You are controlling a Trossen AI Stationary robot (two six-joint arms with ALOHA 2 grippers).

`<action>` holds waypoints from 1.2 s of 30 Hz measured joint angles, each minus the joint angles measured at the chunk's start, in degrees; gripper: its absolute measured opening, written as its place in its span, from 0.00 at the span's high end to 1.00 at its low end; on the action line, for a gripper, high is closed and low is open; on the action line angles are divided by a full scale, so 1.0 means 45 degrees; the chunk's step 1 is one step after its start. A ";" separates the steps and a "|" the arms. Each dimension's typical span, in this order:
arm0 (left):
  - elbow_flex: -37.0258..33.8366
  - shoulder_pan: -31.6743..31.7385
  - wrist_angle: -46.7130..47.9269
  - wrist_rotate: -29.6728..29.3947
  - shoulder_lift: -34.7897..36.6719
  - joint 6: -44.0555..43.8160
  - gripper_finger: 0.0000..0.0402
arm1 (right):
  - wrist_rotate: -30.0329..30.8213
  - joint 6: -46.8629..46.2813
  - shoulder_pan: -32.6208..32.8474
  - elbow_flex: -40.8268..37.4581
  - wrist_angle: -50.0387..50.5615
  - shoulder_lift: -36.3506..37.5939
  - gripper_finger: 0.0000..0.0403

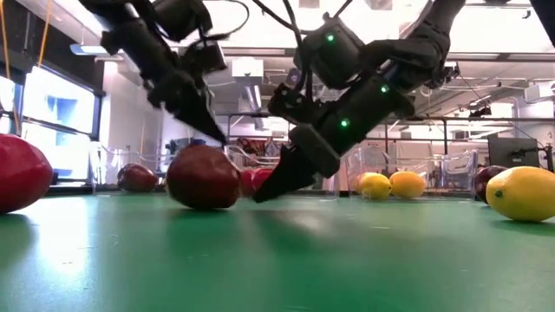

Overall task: Sort produce into baskets
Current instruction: Put the bottom apple into the left transparent bin

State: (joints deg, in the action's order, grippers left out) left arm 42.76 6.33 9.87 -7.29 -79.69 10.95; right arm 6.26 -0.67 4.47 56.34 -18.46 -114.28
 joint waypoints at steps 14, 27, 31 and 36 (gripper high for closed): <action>0.0000 -0.1691 0.1436 0.1336 0.0115 -0.1426 0.98 | -0.0159 0.0063 0.0699 -0.0005 -0.1256 -0.0362 1.00; 0.0005 -0.2666 0.2918 0.0140 0.0211 -0.2396 0.98 | 0.0139 -0.0305 0.0674 0.0029 -0.1108 -0.0339 1.00; 0.0005 -0.2905 0.2915 0.0125 0.0211 -0.2402 0.95 | 0.0771 -0.0369 0.0679 0.0039 -0.0849 -0.0339 0.97; 0.0005 -0.3042 0.2882 0.0064 0.0097 -0.2933 0.88 | 0.1375 -0.0735 0.0679 0.0039 0.0445 0.0044 0.82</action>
State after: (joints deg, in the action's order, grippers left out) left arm 42.78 -7.36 22.84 -7.01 -79.25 -2.25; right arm 12.44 -3.97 7.53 56.51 -16.45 -114.08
